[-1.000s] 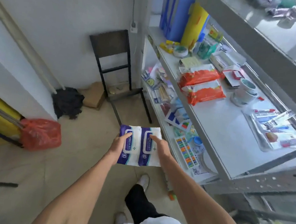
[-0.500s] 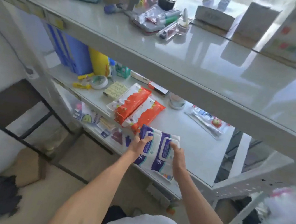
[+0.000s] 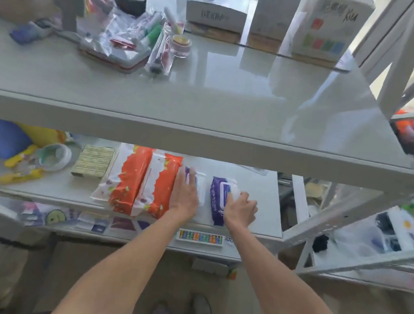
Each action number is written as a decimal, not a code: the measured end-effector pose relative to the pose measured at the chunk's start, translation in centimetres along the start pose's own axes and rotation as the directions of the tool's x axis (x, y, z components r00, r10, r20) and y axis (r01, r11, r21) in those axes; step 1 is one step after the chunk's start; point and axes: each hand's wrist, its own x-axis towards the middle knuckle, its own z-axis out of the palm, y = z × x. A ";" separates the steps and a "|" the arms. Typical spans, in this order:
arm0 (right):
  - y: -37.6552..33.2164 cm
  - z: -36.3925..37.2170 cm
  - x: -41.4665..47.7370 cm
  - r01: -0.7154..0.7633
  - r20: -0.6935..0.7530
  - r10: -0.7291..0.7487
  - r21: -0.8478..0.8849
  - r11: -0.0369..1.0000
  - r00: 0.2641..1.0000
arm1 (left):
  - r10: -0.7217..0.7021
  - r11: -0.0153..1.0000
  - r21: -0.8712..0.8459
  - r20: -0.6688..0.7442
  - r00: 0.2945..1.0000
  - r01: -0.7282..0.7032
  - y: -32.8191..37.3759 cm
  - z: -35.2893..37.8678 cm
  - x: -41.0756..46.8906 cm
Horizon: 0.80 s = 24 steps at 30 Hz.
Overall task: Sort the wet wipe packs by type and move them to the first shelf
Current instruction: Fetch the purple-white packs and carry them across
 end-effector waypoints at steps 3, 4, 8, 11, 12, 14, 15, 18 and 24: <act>0.0 1.6 -1.2 0.022 -0.052 -0.022 0.006 1.000 0.998 | 0.205 0.952 0.206 0.121 0.971 -0.227 -1.2 1.6 -1.4; -0.3 2.1 -1.1 0.033 -0.029 -0.033 0.009 0.999 0.999 | 0.196 0.945 0.227 0.188 0.962 -0.237 -1.6 2.0 -1.5; -2.1 3.1 -0.9 0.024 0.042 -0.025 0.017 1.000 0.999 | 0.170 0.941 0.240 0.278 0.945 -0.240 -1.7 1.5 -1.0; -2.4 3.4 -1.1 -0.002 0.052 0.001 0.013 1.000 0.999 | 0.171 0.950 0.206 0.287 0.943 -0.235 -1.6 1.2 -1.2; -2.3 3.2 -1.3 -0.009 0.058 0.007 0.033 0.999 0.998 | 0.185 0.959 0.163 0.257 0.949 -0.231 -1.4 1.1 -1.4; -1.7 2.6 -1.8 -0.032 0.040 0.027 0.115 0.993 0.999 | 0.278 0.959 0.025 0.112 0.954 -0.283 -0.5 0.9 -2.1; -1.0 2.3 -2.1 -0.043 0.009 0.042 0.158 0.987 0.999 | 0.344 0.939 -0.027 0.065 0.937 -0.343 0.2 0.9 -2.6; 2.8 0.6 -4.0 -0.091 -0.080 0.118 0.278 0.956 0.990 | 0.488 0.873 -0.081 0.182 0.853 -0.482 3.2 2.2 -4.6; 15.6 -6.1 -8.0 -0.337 -0.075 0.387 0.362 0.869 0.919 | 0.609 0.769 -0.163 0.480 0.632 -0.618 11.2 8.3 -9.4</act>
